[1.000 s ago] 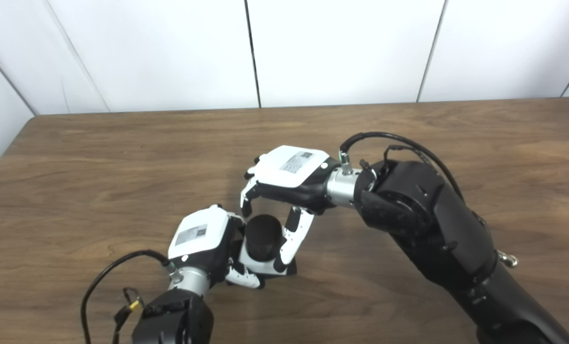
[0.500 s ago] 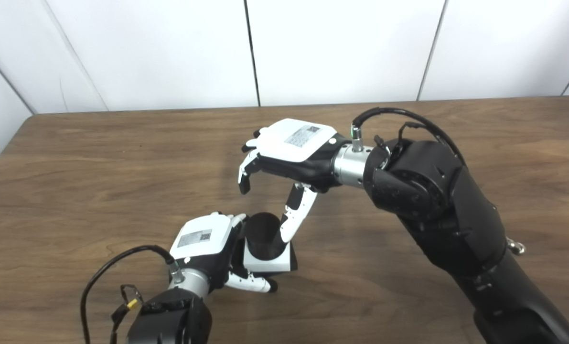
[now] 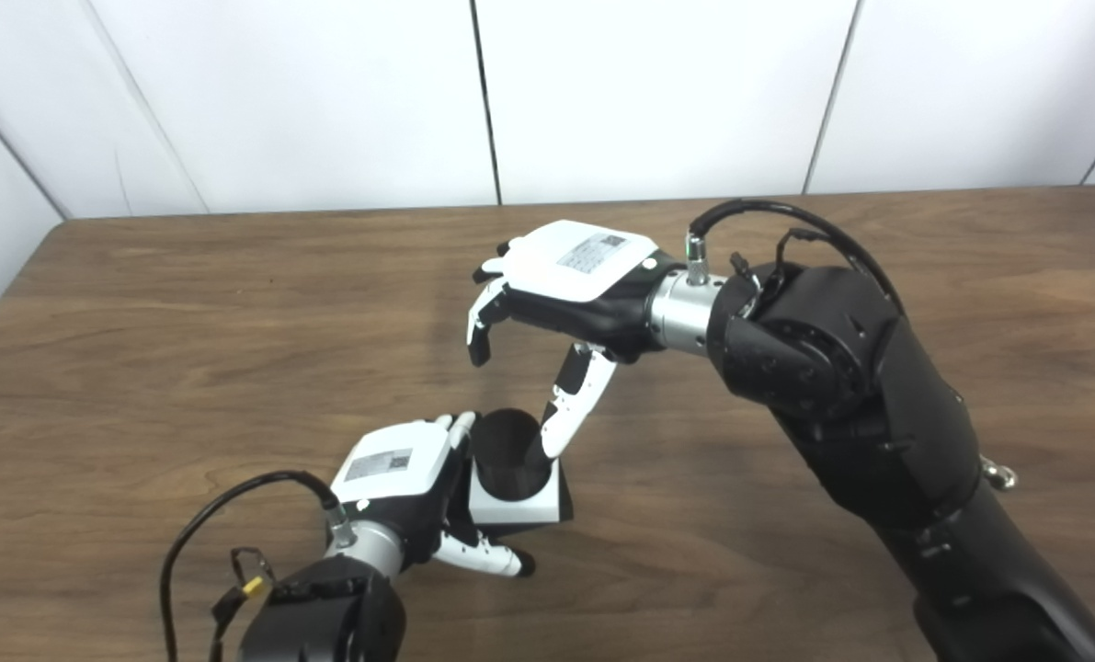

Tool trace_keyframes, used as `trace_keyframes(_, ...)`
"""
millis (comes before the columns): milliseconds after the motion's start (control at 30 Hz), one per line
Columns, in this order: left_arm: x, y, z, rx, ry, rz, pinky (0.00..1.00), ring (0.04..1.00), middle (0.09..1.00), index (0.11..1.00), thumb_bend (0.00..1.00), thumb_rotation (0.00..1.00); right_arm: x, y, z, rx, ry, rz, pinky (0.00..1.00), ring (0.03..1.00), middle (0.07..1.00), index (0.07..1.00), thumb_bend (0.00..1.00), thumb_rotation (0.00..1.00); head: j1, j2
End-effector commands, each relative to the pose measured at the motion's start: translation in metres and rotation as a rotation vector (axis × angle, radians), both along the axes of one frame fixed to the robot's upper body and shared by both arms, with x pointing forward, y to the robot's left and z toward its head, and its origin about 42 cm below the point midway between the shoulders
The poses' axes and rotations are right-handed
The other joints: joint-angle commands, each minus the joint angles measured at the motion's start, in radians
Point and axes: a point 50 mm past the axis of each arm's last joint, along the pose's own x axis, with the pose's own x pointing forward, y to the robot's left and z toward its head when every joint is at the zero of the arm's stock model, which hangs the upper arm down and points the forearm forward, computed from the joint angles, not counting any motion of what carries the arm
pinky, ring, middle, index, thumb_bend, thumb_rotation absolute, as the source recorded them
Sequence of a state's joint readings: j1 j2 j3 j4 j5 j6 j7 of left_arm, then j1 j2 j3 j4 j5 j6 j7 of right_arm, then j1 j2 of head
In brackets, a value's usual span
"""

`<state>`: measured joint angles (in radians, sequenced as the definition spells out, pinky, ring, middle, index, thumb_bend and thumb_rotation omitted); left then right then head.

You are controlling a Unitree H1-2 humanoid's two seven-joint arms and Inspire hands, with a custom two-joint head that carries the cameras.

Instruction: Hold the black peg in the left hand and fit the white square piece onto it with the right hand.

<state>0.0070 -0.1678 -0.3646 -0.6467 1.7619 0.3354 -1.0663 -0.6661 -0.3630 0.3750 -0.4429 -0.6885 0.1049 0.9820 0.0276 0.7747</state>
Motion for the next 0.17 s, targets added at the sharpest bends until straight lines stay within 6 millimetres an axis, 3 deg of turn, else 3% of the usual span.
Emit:
trace_keyframes(0,-0.007,-0.024,0.066,-0.223,-0.139,0.03,1.0,1.0,1.0,1.0,1.0,0.46,0.006,-0.004,0.044,0.026,-0.115,-0.009,1.0,0.951,0.81,0.68,1.0,0.53,0.002,-0.002)
trace_keyframes(133,-0.011,-0.007,0.091,-0.22,-0.192,0.05,1.0,1.0,1.0,1.0,1.0,0.47,0.01,-0.012,0.05,0.003,-0.076,-0.042,1.0,0.964,0.834,0.714,1.0,0.52,0.005,-0.007)
